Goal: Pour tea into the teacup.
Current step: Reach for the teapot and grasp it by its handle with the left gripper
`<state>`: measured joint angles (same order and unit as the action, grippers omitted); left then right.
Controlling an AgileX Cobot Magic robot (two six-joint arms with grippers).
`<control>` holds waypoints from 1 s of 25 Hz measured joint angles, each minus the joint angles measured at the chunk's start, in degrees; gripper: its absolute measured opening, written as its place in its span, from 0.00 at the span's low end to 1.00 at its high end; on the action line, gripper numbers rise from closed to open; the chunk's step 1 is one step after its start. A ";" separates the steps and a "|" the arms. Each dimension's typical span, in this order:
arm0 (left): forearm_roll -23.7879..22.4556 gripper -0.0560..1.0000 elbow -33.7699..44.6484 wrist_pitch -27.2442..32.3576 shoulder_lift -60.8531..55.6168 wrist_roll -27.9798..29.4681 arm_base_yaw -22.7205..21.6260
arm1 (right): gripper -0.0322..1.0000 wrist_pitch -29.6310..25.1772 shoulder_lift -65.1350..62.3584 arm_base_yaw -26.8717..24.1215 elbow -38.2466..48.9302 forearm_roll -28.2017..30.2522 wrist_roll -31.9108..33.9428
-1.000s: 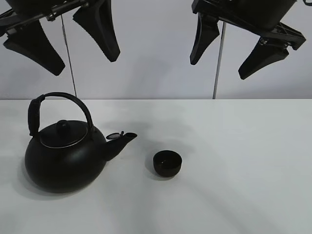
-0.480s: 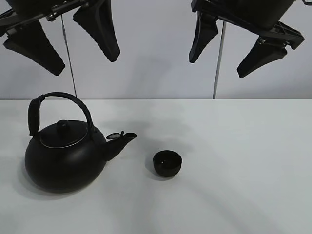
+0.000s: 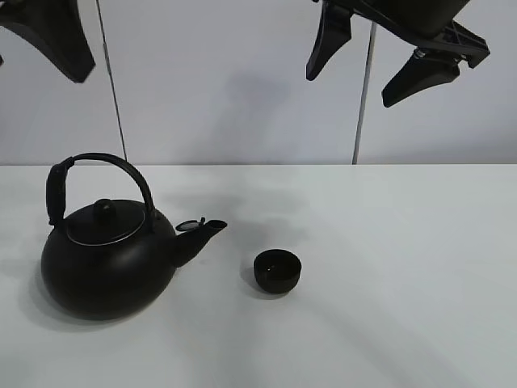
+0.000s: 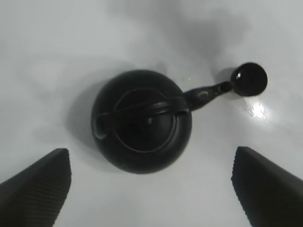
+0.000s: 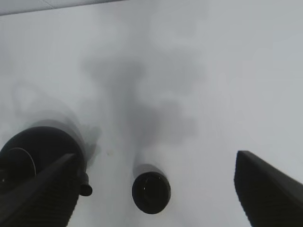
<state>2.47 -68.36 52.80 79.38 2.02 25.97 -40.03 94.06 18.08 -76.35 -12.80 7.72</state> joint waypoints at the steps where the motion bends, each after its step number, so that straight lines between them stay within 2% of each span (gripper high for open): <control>1: -1.18 0.68 4.13 -5.70 -3.58 0.16 0.00 | 0.62 0.61 0.00 0.00 0.00 0.00 0.00; 2: -2.47 0.68 8.18 -11.20 -6.69 0.35 0.00 | 0.62 1.29 0.00 0.00 0.00 0.00 0.00; 7: -8.93 0.68 35.16 -46.54 -18.95 0.60 -0.48 | 0.62 3.86 0.00 0.00 0.00 -0.07 0.00; 10: -10.40 0.68 47.04 -67.92 -18.94 0.54 -4.25 | 0.62 4.98 0.00 0.00 0.00 -0.07 0.00; 12: -10.60 0.68 51.98 -79.39 -16.68 -0.06 -7.00 | 0.62 5.39 0.00 0.00 0.00 -0.07 0.00; 16: -10.66 0.68 56.48 -92.61 -9.74 -0.67 -10.48 | 0.62 6.56 0.00 0.00 0.00 -0.07 0.00; 25: -10.20 0.68 56.59 -110.57 9.80 -0.90 -11.07 | 0.62 6.95 0.00 0.00 0.00 -0.07 0.00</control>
<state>-7.73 -11.77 -57.78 89.17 1.13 14.90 -33.07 94.06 18.08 -76.35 -12.87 7.72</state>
